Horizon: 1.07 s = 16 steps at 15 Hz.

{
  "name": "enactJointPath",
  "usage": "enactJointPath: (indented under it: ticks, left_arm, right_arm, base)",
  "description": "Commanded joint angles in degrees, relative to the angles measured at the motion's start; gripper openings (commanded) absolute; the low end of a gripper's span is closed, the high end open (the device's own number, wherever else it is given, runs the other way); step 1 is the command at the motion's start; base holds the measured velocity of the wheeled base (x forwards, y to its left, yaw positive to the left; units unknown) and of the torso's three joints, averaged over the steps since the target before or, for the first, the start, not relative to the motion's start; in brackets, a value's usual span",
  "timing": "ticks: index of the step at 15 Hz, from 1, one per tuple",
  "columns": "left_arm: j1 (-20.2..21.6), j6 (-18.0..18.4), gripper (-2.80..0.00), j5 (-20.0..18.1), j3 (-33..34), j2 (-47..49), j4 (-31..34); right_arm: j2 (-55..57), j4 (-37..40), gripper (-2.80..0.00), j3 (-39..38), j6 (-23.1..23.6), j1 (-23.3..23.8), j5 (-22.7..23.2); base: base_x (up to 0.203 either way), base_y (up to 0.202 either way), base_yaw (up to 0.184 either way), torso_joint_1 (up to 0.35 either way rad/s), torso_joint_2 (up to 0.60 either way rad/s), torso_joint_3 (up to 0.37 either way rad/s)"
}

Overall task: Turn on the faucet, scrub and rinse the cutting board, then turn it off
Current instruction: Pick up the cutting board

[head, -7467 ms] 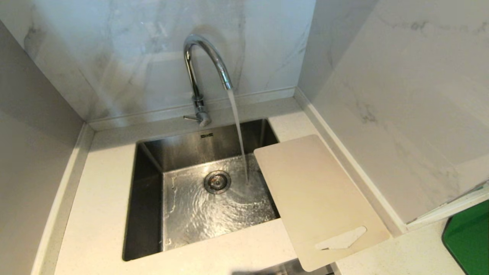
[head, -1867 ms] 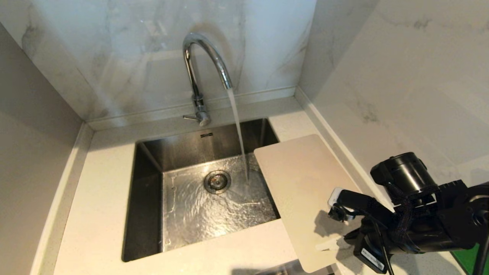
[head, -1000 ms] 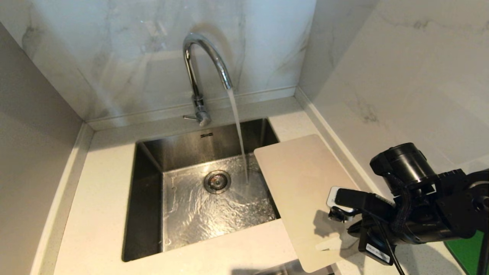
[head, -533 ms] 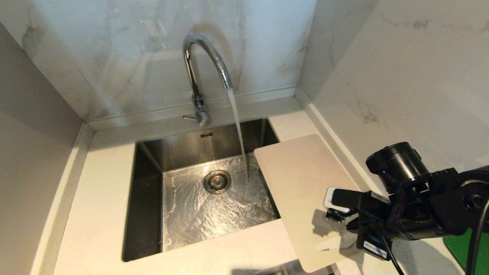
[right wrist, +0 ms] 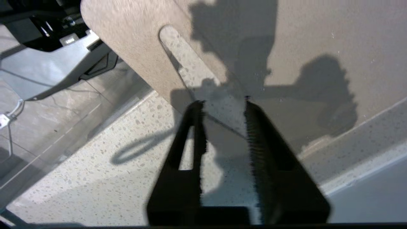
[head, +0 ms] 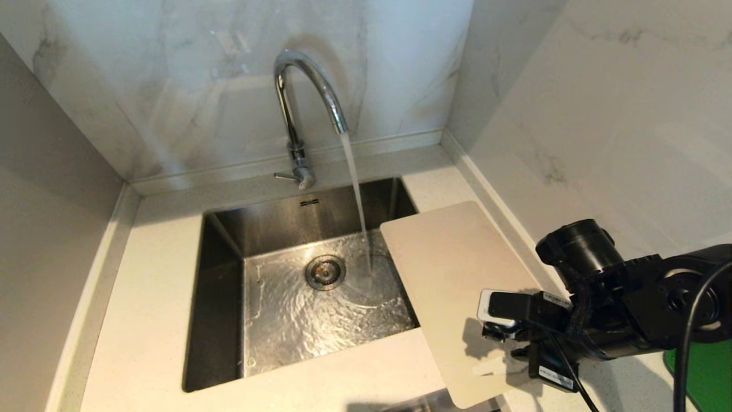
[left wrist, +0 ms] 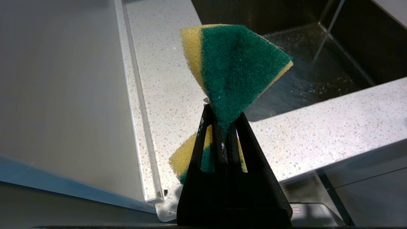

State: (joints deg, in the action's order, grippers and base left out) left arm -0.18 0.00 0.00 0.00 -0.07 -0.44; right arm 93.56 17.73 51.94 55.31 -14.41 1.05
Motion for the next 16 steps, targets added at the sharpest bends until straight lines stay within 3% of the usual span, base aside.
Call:
enactJointPath:
  ticks: [1, 4, 6, 7, 11, 16]
  left_arm:
    - [0.01, 0.0, -2.8, 0.0, 0.05, -0.1, -0.05]
    - [0.01, 0.0, -2.8, 0.0, 0.09, -0.01, 0.0]
    - [0.01, 0.0, -2.8, 0.0, 0.09, -0.1, 0.0]
    - [0.01, 0.0, -2.8, 0.0, 0.07, -0.1, 0.0]
    - [0.01, 0.0, -2.8, 0.0, 0.09, -0.01, 0.0]
    - [0.01, 0.0, -2.8, 0.0, 0.08, -0.07, 0.0]
  right_arm:
    - [0.82, -0.24, 0.0, 0.41, 0.21, 0.05, 2.27]
    - [1.22, -3.04, 0.0, -0.79, 1.67, 1.37, 14.15]
    - [1.69, -4.25, 0.0, -1.95, 11.14, 3.91, 19.17]
    - [1.75, -4.45, 0.0, -2.99, 15.08, 5.13, 20.06]
    - [1.59, -4.85, 0.0, -5.72, 17.06, 5.53, 20.39]
    - [1.45, -4.98, 0.0, -9.17, 24.22, 5.88, 20.18]
  base:
    - [0.0, 0.0, 0.0, 0.0, 0.0, 0.0]
    - [0.0, 0.0, 0.0, 0.0, 0.0, 0.0]
    - [0.0, 0.0, 0.0, 0.0, 0.0, 0.0]
    - [0.0, 0.0, 0.0, 0.0, 0.0, 0.0]
    - [0.0, 0.0, 0.0, 0.0, 0.0, 0.0]
    - [0.0, 0.0, 0.0, 0.0, 0.0, 0.0]
